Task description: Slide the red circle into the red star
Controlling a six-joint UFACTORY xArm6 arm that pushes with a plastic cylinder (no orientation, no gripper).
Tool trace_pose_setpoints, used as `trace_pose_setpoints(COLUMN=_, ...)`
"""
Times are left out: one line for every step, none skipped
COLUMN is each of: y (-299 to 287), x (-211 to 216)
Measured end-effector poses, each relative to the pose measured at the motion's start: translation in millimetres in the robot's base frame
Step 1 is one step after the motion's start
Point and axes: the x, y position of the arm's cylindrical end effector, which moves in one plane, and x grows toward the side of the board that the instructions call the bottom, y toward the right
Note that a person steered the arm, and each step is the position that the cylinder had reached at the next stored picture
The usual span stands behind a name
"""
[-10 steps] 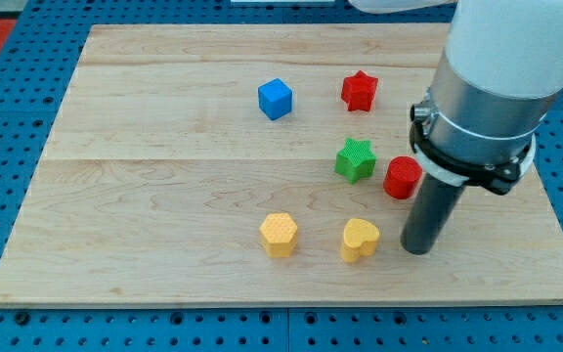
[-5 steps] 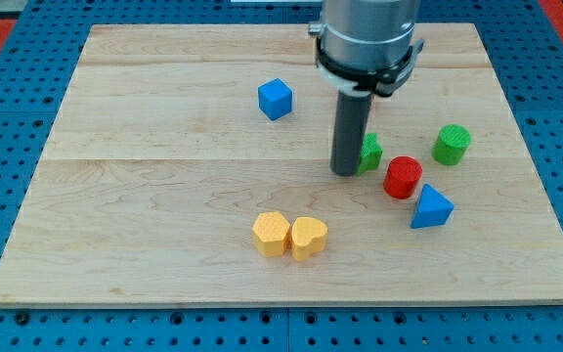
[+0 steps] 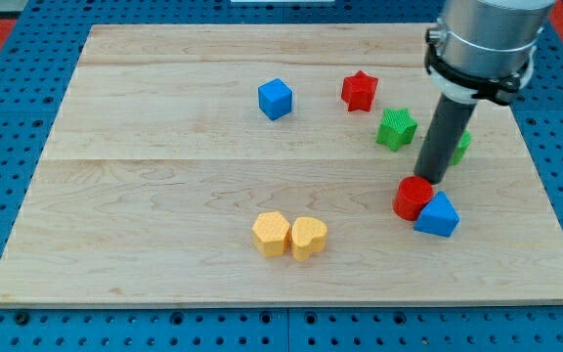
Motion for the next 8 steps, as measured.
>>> trace_pose_setpoints(y=15, x=31)
trace_pose_setpoints(y=-13, x=55)
trace_pose_setpoints(y=-61, x=29)
trace_pose_setpoints(y=-74, x=-1)
trace_pose_setpoints(y=-109, x=-3)
trace_pose_setpoints(y=-139, x=-7)
trace_pose_setpoints(y=-140, x=-45)
trace_pose_setpoints(y=-130, x=-48)
